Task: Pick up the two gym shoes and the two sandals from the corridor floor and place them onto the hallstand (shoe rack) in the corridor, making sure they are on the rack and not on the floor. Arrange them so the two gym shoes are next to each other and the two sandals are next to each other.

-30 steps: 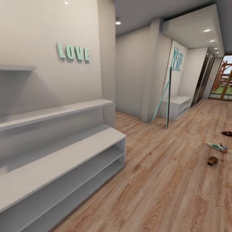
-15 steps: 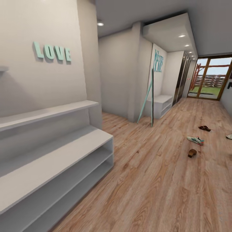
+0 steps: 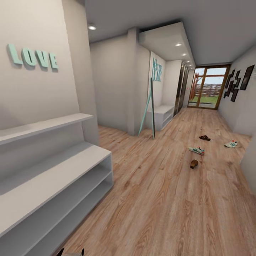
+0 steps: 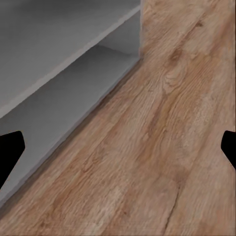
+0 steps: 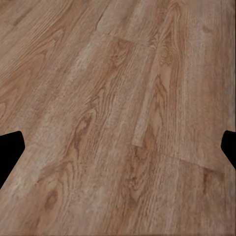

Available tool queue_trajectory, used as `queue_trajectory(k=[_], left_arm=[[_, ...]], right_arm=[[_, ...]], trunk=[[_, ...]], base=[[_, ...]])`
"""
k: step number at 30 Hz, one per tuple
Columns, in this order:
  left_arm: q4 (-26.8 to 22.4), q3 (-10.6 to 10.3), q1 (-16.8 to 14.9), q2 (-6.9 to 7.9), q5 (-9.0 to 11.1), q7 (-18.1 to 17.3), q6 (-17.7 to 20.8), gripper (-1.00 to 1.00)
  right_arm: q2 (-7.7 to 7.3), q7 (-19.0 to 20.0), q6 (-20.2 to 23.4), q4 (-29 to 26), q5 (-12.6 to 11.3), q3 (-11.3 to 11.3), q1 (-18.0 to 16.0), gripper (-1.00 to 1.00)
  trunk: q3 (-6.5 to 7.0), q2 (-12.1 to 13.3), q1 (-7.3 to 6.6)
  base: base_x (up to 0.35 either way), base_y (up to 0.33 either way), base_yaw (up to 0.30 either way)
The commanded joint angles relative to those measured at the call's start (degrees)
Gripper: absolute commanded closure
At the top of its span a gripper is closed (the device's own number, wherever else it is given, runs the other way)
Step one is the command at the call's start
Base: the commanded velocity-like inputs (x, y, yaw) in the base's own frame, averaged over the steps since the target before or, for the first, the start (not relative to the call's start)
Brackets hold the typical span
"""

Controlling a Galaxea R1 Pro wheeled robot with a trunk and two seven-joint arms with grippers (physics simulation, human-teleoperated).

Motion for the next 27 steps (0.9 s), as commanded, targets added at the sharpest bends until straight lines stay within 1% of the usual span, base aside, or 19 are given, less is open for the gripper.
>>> queue_trajectory(k=[1,3,4,5,6,8,9,12,17,19,27], left_arm=[[-0.4,-0.1,-0.2,-0.13,-1.2,0.0,-0.2,-1.00],[-1.0,-0.1,-0.6,-0.38,-3.1,0.0,-0.6,-1.00],[-1.0,-0.1,-0.6,-0.38,-3.1,0.0,-0.6,-1.00],[-1.2,-0.2,-0.7,-0.53,-3.8,0.0,-0.8,-1.00],[-1.2,-0.2,-0.7,-0.53,-3.8,0.0,-0.8,-1.00],[-1.4,-0.3,-0.8,-1.05,-5.0,0.0,-1.1,-1.00],[-1.4,-0.3,-0.8,-1.05,-5.0,0.0,-1.1,-1.00],[-1.7,-0.4,-1.0,-2.00,-6.2,-0.1,-1.5,-1.00],[-2.2,-0.4,-1.5,-2.59,-6.8,-0.1,-1.6,-1.00],[-2.3,-0.4,-2.2,-2.84,-7.0,-0.2,-1.7,-1.00],[-2.0,-0.5,-3.3,-3.16,-7.2,-0.3,-1.8,-1.00]], right_arm=[[0.00,0.0,-0.1,-0.5,0.0,0.0,0.0,-1.00],[0.02,0.0,-0.2,-1.1,0.0,0.0,-0.1,-1.00],[0.02,0.0,-0.2,-1.1,0.0,0.0,-0.1,-1.00],[0.05,0.0,-0.3,-1.4,0.0,0.0,-0.1,-1.00],[0.05,0.0,-0.3,-1.4,0.0,0.0,-0.1,-1.00],[0.18,0.0,-0.9,-1.7,0.0,0.0,-0.1,-1.00],[0.18,0.0,-0.9,-1.7,0.0,0.0,-0.1,-1.00],[0.57,-0.2,-1.7,-2.0,0.0,0.0,-0.2,-1.00],[1.00,-0.3,-2.1,-2.4,0.0,0.0,-0.3,-1.00],[1.21,-0.4,-2.2,-2.5,0.0,0.0,-0.7,-1.00],[1.47,-0.4,-2.4,-2.3,0.0,0.0,-1.6,-1.00]], trunk=[[0.06,0.0,0.00],[0.17,0.0,0.00],[0.23,0.0,0.00],[0.29,0.0,0.00],[0.35,0.0,0.00],[0.47,0.0,0.00],[0.54,0.0,0.00],[0.73,0.0,0.00],[1.05,0.0,0.00],[1.18,0.0,0.00],[1.72,0.0,0.00]], base=[[0.000,0.000,-0.260],[0.000,0.000,-0.254],[0.000,0.000,-0.252],[0.000,0.000,-0.247],[0.000,0.000,-0.247],[0.000,0.000,-0.242],[0.000,0.000,-0.238],[0.000,0.000,-0.236],[0.000,0.000,-0.232],[0.000,0.000,-0.229],[0.000,0.000,-0.225]])
